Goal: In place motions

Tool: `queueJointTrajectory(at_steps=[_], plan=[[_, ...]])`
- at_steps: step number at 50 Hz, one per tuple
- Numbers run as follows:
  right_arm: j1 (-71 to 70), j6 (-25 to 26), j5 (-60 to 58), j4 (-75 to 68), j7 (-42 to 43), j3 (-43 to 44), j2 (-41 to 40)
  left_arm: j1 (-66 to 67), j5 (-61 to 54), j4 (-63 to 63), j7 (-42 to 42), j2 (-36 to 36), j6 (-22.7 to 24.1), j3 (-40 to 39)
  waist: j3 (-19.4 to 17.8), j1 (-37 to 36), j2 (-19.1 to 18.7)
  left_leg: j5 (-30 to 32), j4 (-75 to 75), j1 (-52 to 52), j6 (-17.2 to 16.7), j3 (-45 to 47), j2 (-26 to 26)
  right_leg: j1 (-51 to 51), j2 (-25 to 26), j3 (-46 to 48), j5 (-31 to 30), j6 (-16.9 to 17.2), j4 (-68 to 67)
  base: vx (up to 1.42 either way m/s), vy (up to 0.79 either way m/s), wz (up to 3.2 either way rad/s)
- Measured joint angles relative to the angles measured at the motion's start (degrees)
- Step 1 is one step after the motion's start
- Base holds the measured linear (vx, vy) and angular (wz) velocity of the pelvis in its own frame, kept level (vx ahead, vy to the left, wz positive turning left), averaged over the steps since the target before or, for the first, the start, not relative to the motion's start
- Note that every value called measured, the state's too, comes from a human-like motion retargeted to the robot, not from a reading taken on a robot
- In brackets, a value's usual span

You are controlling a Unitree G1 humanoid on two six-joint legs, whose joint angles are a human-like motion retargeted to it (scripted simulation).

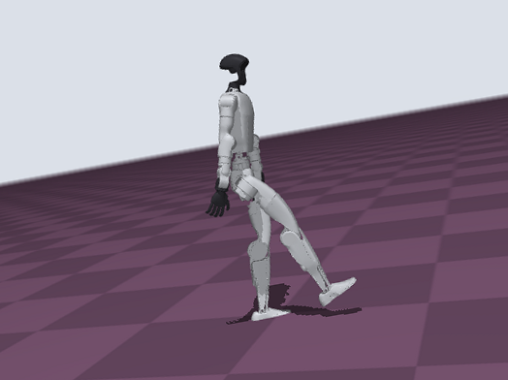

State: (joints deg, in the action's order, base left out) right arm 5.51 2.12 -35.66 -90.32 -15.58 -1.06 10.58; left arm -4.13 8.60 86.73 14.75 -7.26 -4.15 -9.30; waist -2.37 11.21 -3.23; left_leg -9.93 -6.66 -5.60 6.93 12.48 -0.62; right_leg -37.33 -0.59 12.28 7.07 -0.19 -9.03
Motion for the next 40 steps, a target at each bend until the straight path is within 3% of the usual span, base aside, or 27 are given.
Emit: queueJointTrajectory(at_steps=[10,11,12,13,14,17,19,20,23,26,33,35,38,40], plan=[[-1.21,0.61,0.85,0.46,0.79,-0.55,-0.33,3.39,0.96,5.05,-0.6,0.39,-0.16,-3.84,6.01,-3.3,-2.31,-0.73,-0.9,-4.8,-2.33,1.4,3.39,18.54,-0.29,-1.83,-6.2,1.32,-10.2,0.05,0.04,-0.06],[-1.66,0.76,0.87,0.62,1.19,-0.63,-0.47,3.53,0.93,5.79,-0.6,0.29,-0.26,-3.98,5.7,1.07,-3.48,-0.31,-1.55,-5.87,-2.38,-3.36,3.0,21.8,-0.85,3.29,-6.07,1.63,-8.83,0.06,0.07,2.2],[-2.07,0.94,0.83,0.81,1.58,-0.89,-0.56,3.76,0.91,6.41,-0.6,0.18,-0.36,-4.2,5.63,3.45,-3.84,-0.09,-1.97,-6.43,-2.45,-5.92,2.49,24.8,-1.32,7.41,-4.78,1.11,-7.02,0.07,0.08,1.74],[-2.4,1.18,0.69,1.04,1.94,-1.5,-0.56,4.2,0.9,6.76,-0.61,0.04,-0.47,-4.55,6.04,1.87,-2.6,-0.3,-1.95,-5.93,-2.53,-4.05,1.76,27.32,-1.6,9.53,-1.2,-1.08,-4.35,0.09,0.08,-0.15],[-2.79,1.28,0.39,1.23,1.67,-1.94,-0.7,4.4,0.94,7.24,-0.6,-0.3,-0.64,-4.77,6.41,-0.21,-0.84,-0.55,-2.07,-5.29,-2.63,-1.77,0.78,28.23,-1.68,7.83,-1.52,-1.98,-1.23,0.11,0.07,-1.49],[-4.71,1.93,-0.76,2.21,-0.99,-2.57,-1.26,3.5,0.74,8.95,-1.24,-0.93,-1.37,-4.83,6.44,-7.86,3.69,-0.49,-2.41,-4.03,-2.71,5.26,-0.91,29.22,-2.66,-1.48,-3.76,-0.75,3.57,-0.03,0.1,-1.48],[-6.44,2.33,-1.72,4.29,-3.07,-2.08,-1.72,2.11,-1.07,9.36,-3.16,-0.25,-1.23,-3.96,4.35,-7.33,4.02,0.45,-2.44,-3.44,-2.91,3.41,-1.28,29.7,-3.14,2.99,-6.01,-0.46,5.14,-0.18,0.06,0.52],[-7.23,2.23,-2.43,5.62,-3.83,-2.27,-1.9,1.72,-2.45,9.21,-4.12,0.12,-0.8,-3.77,3.31,-6.42,3.99,0.73,-2.36,-3.03,-3.19,2.5,-1.41,30.72,-2.88,5.89,-6.66,-0.67,6.29,-0.1,0.06,0.19],[-7.44,-0.23,-5.03,9.44,-3.77,-4.45,-2.55,2.39,-4.8,7.86,-3.65,0.83,0.62,-3.03,4.5,-6.94,2.45,0.41,-1.03,-2.51,-3.59,5.35,0.22,30.28,-1.19,1.09,-5.93,-0.48,5.91,0.06,0.09,-0.52],[-7.52,-2.12,-5.63,12.0,-2.08,-5.03,-3.32,1.11,-2.73,6.5,-3.52,1.5,-0.26,-3.08,4.64,-1.28,0.78,0.96,-1.05,-3.33,-4.57,1.5,0.71,29.32,-0.41,3.57,-6.06,-1.86,5.56,-0.01,0.08,0.86],[-5.06,-1.73,-2.78,8.69,-2.33,-4.07,-3.85,1.23,1.62,0.41,-3.17,0.82,0.92,0.37,5.7,-2.49,0.37,0.25,-3.12,-1.98,-6.44,3.29,1.97,30.71,0.46,1.52,-4.71,-3.15,4.39,0.16,0.04,-0.25],[-4.71,-0.15,-3.77,6.46,-1.71,-4.18,-3.25,1.66,3.28,-0.92,-4.36,0.26,1.01,-0.29,6.38,-7.06,1.02,-0.2,-7.98,-3.31,-7.0,8.72,3.15,30.52,0.68,-3.96,-3.44,-3.37,3.22,0.1,0.08,-2.15],[-4.05,1.58,-2.39,4.43,0.31,-4.12,-2.06,2.15,3.5,-2.33,-5.72,-0.77,1.54,-1.43,6.0,-17.4,3.81,4.79,-21.48,-7.09,-6.38,20.88,8.14,28.07,-2.34,-15.88,0.45,-1.05,-2.48,0.0,0.08,-1.96],[-3.43,2.22,0.91,3.26,0.46,-2.8,-2.06,2.69,3.26,-3.07,-5.73,-1.66,1.38,-1.93,4.08,-4.2,3.94,6.46,-31.11,-15.85,-2.69,9.7,4.83,28.08,-4.22,-2.54,-0.7,-4.7,-3.42,0.01,0.06,4.32]])
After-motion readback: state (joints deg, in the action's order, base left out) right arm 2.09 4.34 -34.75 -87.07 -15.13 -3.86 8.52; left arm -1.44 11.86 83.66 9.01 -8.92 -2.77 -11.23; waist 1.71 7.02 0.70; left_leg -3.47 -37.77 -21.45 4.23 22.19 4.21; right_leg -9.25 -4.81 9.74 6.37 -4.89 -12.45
